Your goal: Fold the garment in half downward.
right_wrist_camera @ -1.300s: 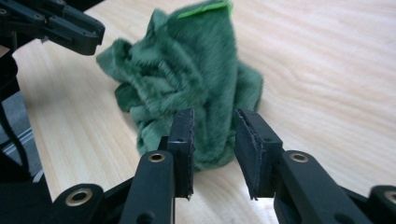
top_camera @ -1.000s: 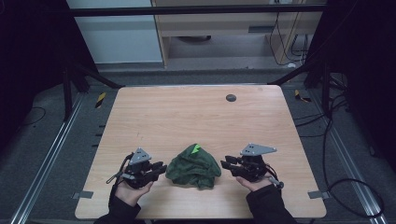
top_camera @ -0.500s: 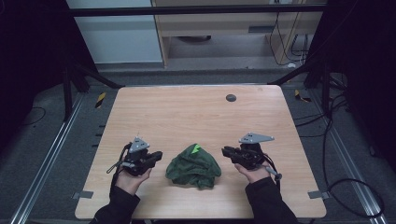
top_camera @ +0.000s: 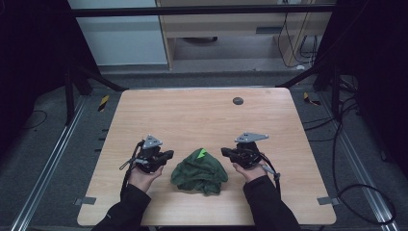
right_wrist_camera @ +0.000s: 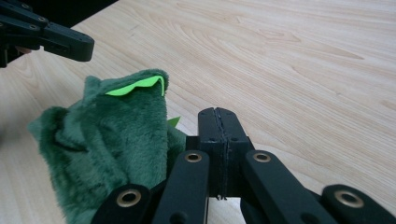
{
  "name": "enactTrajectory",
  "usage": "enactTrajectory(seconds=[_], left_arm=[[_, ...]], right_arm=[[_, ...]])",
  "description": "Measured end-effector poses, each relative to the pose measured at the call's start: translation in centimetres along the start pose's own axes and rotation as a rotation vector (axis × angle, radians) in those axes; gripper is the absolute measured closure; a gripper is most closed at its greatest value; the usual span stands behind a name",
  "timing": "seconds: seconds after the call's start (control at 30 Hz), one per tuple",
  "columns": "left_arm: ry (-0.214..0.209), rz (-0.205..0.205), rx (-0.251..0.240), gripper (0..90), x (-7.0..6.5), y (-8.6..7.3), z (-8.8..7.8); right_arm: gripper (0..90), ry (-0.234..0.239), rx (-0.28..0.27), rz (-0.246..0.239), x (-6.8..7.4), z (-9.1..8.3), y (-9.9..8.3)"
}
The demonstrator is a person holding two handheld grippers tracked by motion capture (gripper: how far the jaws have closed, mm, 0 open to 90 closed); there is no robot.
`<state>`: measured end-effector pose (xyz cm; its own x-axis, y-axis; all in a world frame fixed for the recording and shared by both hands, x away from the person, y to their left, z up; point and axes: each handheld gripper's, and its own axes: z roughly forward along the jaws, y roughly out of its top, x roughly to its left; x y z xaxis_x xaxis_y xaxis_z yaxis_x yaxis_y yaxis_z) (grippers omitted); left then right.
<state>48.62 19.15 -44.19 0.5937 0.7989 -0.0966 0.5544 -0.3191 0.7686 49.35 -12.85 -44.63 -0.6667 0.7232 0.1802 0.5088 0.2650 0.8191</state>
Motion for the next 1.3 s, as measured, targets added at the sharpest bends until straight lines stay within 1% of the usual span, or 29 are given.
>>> enactTrajectory(seconds=[0.1,0.17,0.2,0.3,0.37,0.43,0.47,0.5,0.53,0.57,0.63,0.73,0.77,0.87,0.9,0.93,0.97,1.03,1.07,1.1,1.13,1.27,1.3], left_arm=[[-0.008,0.002,0.01,89.8,-0.2,0.1,0.7],[-0.013,0.001,0.018,89.8,-0.4,0.1,1.3],[-0.013,0.001,0.018,89.8,-0.4,0.1,1.3],[-0.024,0.009,0.027,89.8,-0.6,0.2,1.8],[-0.03,0.012,0.031,89.8,-0.7,0.1,2.0],[-0.039,0.018,0.042,89.8,-0.9,0.1,2.2],[-0.042,0.02,0.041,89.8,-1.0,0.0,2.2],[-0.054,0.022,0.042,89.8,-1.1,0.0,2.2],[-0.054,0.022,0.042,89.8,-1.1,0.0,2.2],[-0.063,0.032,0.047,89.8,-1.3,-0.1,2.2],[-0.069,0.038,0.051,89.8,-1.5,-0.1,2.2],[-0.08,0.048,0.052,89.8,-1.8,-0.1,2.1],[-0.091,0.05,0.048,89.8,-1.9,-0.1,1.8],[-0.1,0.055,0.041,89.8,-2.1,-0.1,1.6],[-0.11,0.065,0.037,89.8,-2.3,-0.1,1.4],[-0.11,0.065,0.037,89.7,-2.3,-0.1,1.4],[-0.118,0.069,0.033,89.8,-2.6,-0.1,1.1],[-0.122,0.068,0.028,89.7,-2.7,-0.1,1.0],[-0.129,0.079,0.027,89.8,-2.9,-0.1,0.7],[-0.129,0.079,0.027,89.8,-2.9,-0.1,0.7],[-0.138,0.08,0.024,89.7,-3.1,-0.2,0.4],[-0.15,0.084,0.021,89.7,-3.3,-0.4,-0.1],[-0.16,0.086,0.022,89.7,-3.4,-0.7,-0.5]], right_arm=[[90.0,-0.002,0.002,-0.001,-0.1,0.6,0.0],[90.0,-0.004,0.009,0.007,-0.2,1.2,-0.2],[90.0,-0.004,0.009,0.007,-0.2,1.2,-0.2],[90.0,0.003,0.023,0.003,-0.2,2.1,-0.4],[90.0,0.004,0.027,0.007,-0.1,2.2,-0.5],[90.0,0.012,0.033,0.002,0.0,2.4,-0.7],[90.0,0.016,0.035,-0.001,0.1,2.5,-0.7],[90.0,0.028,0.044,-0.001,0.3,2.7,-0.9],[90.0,0.028,0.044,-0.001,0.3,2.7,-0.9],[90.0,0.041,0.054,0.002,0.5,2.8,-1.0],[90.0,0.049,0.06,-0.006,0.7,2.9,-1.1],[90.0,0.057,0.062,-0.007,1.0,2.8,-1.1],[90.0,0.064,0.056,-0.013,1.2,2.7,-1.1],[90.0,0.075,0.05,-0.018,1.4,2.5,-1.0],[90.0,0.083,0.047,-0.023,1.7,2.3,-1.0],[90.0,0.083,0.047,-0.023,1.7,2.3,-1.0],[90.0,0.091,0.044,-0.03,2.0,2.2,-1.0],[90.0,0.1,0.038,-0.04,2.2,1.9,-1.0],[89.9,0.104,0.033,-0.041,2.3,1.8,-0.9],[90.0,0.106,0.029,-0.042,2.5,1.6,-0.9],[90.0,0.111,0.025,-0.045,2.5,1.5,-0.9],[90.0,0.118,0.023,-0.049,2.7,1.2,-0.9],[89.9,0.121,0.022,-0.052,2.8,1.0,-0.9]])
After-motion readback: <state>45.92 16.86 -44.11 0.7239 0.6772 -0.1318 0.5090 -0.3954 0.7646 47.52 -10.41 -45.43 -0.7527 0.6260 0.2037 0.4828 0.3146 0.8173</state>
